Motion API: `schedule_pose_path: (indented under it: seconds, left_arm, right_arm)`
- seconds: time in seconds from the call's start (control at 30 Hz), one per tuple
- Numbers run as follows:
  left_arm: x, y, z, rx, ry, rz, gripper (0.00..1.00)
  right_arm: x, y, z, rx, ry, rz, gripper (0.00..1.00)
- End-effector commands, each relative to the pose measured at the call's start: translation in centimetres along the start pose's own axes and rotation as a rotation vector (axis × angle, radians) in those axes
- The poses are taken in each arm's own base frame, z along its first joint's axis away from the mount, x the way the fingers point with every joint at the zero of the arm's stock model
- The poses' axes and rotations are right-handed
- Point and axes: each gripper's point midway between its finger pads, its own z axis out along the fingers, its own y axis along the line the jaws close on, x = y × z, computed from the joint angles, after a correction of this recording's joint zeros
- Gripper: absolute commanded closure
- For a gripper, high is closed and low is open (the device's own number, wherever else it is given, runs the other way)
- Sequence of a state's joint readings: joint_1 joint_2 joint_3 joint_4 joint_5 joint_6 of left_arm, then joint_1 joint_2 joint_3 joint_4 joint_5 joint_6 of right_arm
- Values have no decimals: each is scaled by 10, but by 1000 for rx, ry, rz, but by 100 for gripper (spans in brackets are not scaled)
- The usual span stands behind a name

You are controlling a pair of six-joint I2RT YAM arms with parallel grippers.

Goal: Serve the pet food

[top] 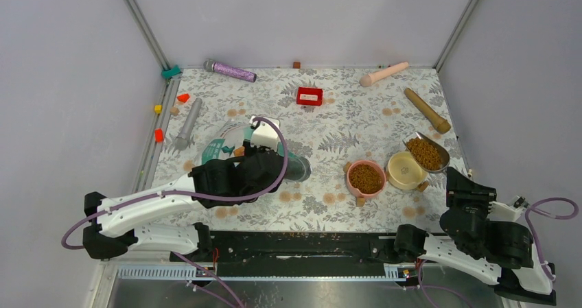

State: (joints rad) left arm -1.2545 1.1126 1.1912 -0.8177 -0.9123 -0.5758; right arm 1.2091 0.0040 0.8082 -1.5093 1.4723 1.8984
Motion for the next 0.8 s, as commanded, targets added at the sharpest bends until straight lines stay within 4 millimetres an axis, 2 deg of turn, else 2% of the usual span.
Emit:
schedule_pose_path:
  seconds: [0.0, 0.57, 0.77]
  left_arm:
    - [-30, 0, -3, -5, -77, -106, 100]
    - [-26, -8, -4, 41, -51, -111, 100]
    - [-27, -9, -5, 49, -49, -117, 100]
  right_arm:
    - [-14, -3, 1, -10, -47, 32, 100]
    - [35, 81, 5, -32, -100, -106, 100]
    - [52, 99, 7, -42, -119, -96, 100]
